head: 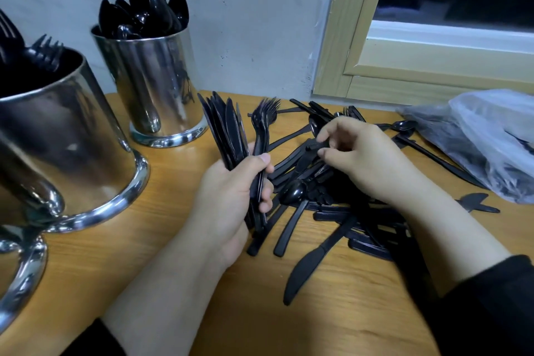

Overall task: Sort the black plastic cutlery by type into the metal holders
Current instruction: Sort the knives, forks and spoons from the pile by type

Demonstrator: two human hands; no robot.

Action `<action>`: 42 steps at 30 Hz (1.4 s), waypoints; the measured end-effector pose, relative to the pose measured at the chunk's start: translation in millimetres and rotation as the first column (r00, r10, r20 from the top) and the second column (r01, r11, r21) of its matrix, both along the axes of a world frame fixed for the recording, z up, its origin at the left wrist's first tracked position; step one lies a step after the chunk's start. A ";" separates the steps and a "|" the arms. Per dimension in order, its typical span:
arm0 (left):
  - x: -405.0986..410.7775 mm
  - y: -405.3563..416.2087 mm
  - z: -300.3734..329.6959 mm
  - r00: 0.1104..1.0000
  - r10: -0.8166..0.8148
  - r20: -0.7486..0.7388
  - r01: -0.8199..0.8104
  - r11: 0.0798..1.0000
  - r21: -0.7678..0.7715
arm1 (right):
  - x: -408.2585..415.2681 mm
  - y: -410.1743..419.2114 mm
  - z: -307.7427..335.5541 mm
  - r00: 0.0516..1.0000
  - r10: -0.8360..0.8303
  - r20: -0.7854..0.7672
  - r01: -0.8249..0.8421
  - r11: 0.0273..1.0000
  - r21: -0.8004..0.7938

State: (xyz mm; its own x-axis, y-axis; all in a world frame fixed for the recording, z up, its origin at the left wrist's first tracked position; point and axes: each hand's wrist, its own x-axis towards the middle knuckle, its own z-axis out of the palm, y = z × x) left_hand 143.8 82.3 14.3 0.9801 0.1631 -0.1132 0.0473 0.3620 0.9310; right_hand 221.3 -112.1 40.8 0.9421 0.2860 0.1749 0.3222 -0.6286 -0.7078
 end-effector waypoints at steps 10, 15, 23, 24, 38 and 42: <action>-3.0 5.9 2.1 0.997 -0.070 -0.020 0.069 0.996 -0.048 | -48.6 43.0 0.4 0.936 0.025 -0.352 0.238 0.693 0.681; -11.1 5.5 7.3 0.999 0.003 0.042 -0.008 0.994 0.110 | -58.8 55.5 -4.8 0.915 0.034 -0.402 0.319 0.548 0.773; -29.3 8.3 1.5 0.991 0.114 0.073 -0.129 0.956 0.265 | -76.0 61.6 -11.3 0.878 0.126 -0.463 0.357 0.473 0.806; -31.1 8.4 1.4 0.987 0.139 0.078 -0.157 0.938 0.311 | -76.7 61.6 -11.3 0.878 0.137 -0.458 0.348 0.474 0.809; -30.0 14.4 7.8 0.991 0.061 0.118 -0.109 0.883 0.457 | -62.2 38.3 -12.6 0.989 -0.123 0.085 0.105 0.975 0.196; -22.6 24.3 6.2 0.976 0.169 0.139 -0.215 0.862 0.460 | -45.7 16.1 -20.7 0.976 0.146 0.160 -0.092 0.949 -0.302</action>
State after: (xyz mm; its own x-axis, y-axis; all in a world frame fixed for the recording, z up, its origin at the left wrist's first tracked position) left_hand 121.1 106.7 20.6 0.9261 0.3604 0.1120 -0.0707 -0.1259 0.9895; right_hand 175.6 -96.0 20.1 0.8592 0.4578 0.2285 0.5111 -0.7479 -0.4235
